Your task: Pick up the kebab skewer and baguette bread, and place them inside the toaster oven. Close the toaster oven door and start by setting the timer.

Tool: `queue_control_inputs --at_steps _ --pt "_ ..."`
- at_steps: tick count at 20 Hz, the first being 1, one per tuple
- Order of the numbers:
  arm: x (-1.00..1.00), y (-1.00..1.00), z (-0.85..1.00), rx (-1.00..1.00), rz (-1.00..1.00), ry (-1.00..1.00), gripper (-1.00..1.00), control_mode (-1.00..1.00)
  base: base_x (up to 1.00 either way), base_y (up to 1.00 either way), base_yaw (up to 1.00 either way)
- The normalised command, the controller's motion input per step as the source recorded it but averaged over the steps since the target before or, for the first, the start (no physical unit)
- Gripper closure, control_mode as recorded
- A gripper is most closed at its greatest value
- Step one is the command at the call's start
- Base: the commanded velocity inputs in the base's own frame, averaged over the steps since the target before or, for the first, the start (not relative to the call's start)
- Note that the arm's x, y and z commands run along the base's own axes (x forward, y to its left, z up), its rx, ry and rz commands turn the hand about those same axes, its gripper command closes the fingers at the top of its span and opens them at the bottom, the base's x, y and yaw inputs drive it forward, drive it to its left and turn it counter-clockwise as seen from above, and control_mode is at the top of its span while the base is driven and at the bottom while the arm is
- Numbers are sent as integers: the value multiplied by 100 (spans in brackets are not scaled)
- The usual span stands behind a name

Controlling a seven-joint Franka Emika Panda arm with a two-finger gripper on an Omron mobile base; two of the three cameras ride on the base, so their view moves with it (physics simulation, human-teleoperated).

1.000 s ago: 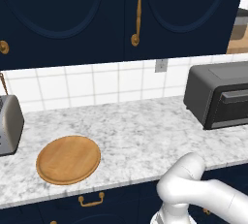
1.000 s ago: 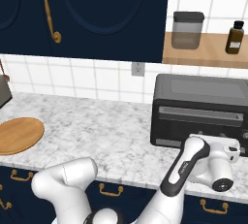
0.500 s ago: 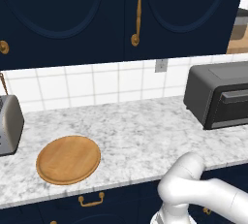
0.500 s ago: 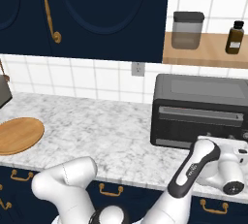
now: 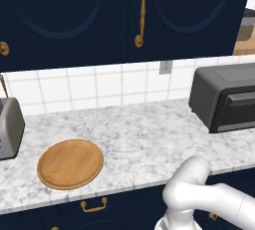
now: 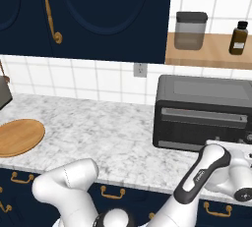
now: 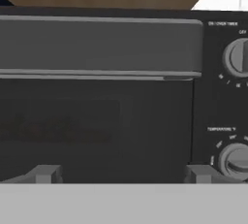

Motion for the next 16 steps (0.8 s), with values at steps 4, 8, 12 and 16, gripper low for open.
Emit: queue_control_inputs --at_steps 4,8,12,16 --pt "0 -4 8 0 0 0 -100 -100 0 0 0" --pt "0 -2 11 3 -4 0 -100 -100 0 0 0" --pt "0 -6 3 0 -1 0 -100 -100 0 0 0" --pt "0 -4 0 0 0 0 -100 -100 0 0 0"
